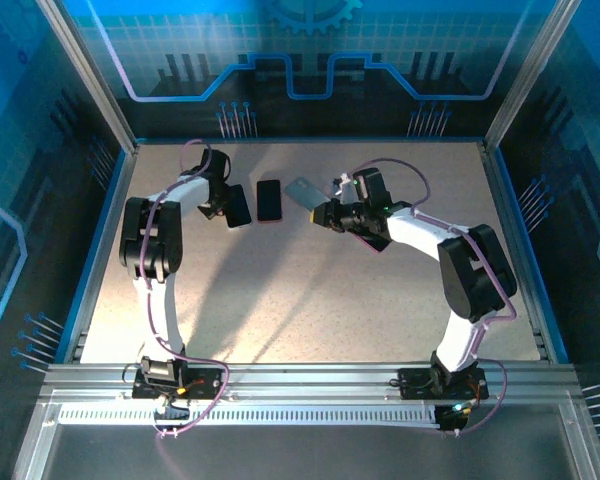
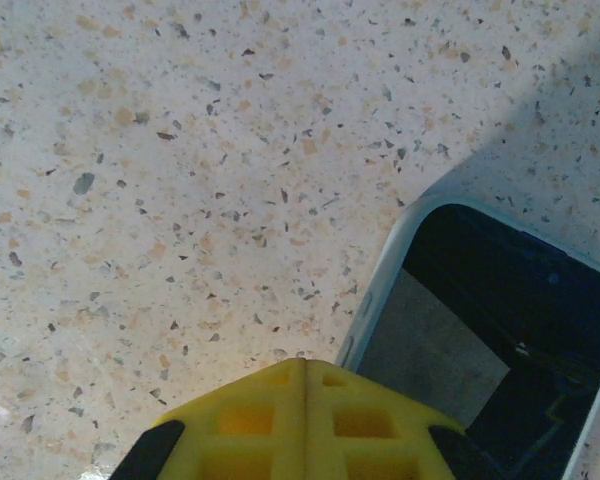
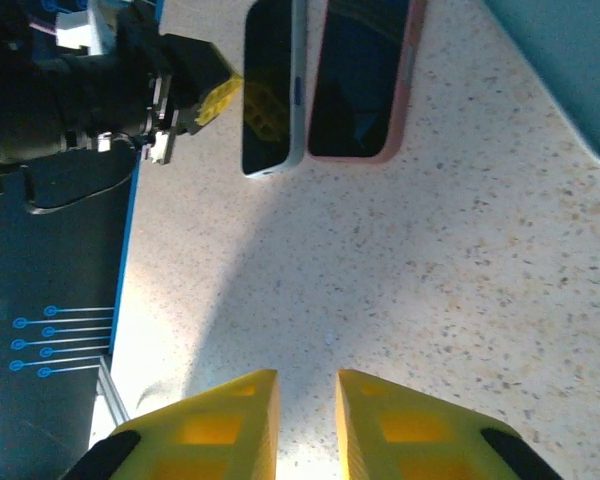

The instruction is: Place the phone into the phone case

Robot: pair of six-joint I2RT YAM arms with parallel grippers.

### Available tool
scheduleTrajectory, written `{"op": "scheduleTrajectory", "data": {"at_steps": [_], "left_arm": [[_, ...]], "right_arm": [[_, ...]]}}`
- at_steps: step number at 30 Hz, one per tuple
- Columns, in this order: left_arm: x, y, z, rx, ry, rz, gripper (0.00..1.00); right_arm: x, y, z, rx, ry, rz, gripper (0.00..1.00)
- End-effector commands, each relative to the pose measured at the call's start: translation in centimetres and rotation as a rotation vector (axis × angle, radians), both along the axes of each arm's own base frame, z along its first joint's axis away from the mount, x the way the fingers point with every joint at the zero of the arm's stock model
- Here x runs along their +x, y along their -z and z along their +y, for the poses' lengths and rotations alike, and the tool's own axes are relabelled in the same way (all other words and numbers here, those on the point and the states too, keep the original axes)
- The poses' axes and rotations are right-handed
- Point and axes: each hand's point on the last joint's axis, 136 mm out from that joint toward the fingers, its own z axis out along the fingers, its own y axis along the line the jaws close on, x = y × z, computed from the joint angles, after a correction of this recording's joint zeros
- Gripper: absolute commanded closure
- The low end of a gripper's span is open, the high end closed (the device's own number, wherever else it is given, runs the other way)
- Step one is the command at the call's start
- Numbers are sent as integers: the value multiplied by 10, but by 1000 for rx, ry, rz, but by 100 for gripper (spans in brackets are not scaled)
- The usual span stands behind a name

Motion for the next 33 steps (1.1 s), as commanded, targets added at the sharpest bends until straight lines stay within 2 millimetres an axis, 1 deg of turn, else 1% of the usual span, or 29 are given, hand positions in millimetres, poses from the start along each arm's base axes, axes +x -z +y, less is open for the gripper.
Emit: {"op": "scheduleTrajectory", "data": {"at_steps": [1, 4, 6, 8, 10, 13, 15, 18, 20, 21, 23, 24, 27, 30, 33], "left_arm": [[4, 4, -12, -20, 46, 12, 100], [0, 7, -10, -13, 45, 24, 100], [-1, 8, -10, -13, 45, 18, 100], [1, 10, -13, -27, 53, 13, 100], [2, 12, -15, -37, 59, 10, 100], [4, 7, -17, -45, 58, -8, 100], [3, -1, -16, -47, 55, -28, 100], [1, -19, -16, -42, 60, -61, 100], [-2, -34, -16, -42, 63, -89, 100], [-4, -42, -15, -44, 62, -103, 100], [-11, -55, -17, -58, 63, -128, 100], [-16, -61, -19, -67, 66, -140, 100], [-32, -75, -23, -80, 68, -170, 100], [-49, -82, -31, -91, 94, -175, 100], [-66, -85, -46, -107, 142, -165, 100]], "right_arm": [[7, 10, -11, -49, 7, 7, 76], [10, 9, -15, -50, 9, 0, 73], [13, 13, -19, -79, 7, 4, 71], [17, 18, -24, -125, 5, -4, 69], [22, 22, -30, -177, 9, -14, 65], [29, 29, -42, -275, 10, -29, 60], [33, 31, -54, -356, 18, -47, 58], [39, 33, -73, -466, 31, -75, 49], [42, 35, -85, -521, 27, -77, 45], [42, 37, -91, -552, 27, -77, 42], [44, 40, -105, -602, 32, -76, 31], [44, 42, -112, -618, 30, -70, 27], [44, 50, -132, -656, 36, -42, 20], [45, 61, -149, -666, 43, 12, 19], [48, 69, -158, -647, 60, 40, 18]]}}
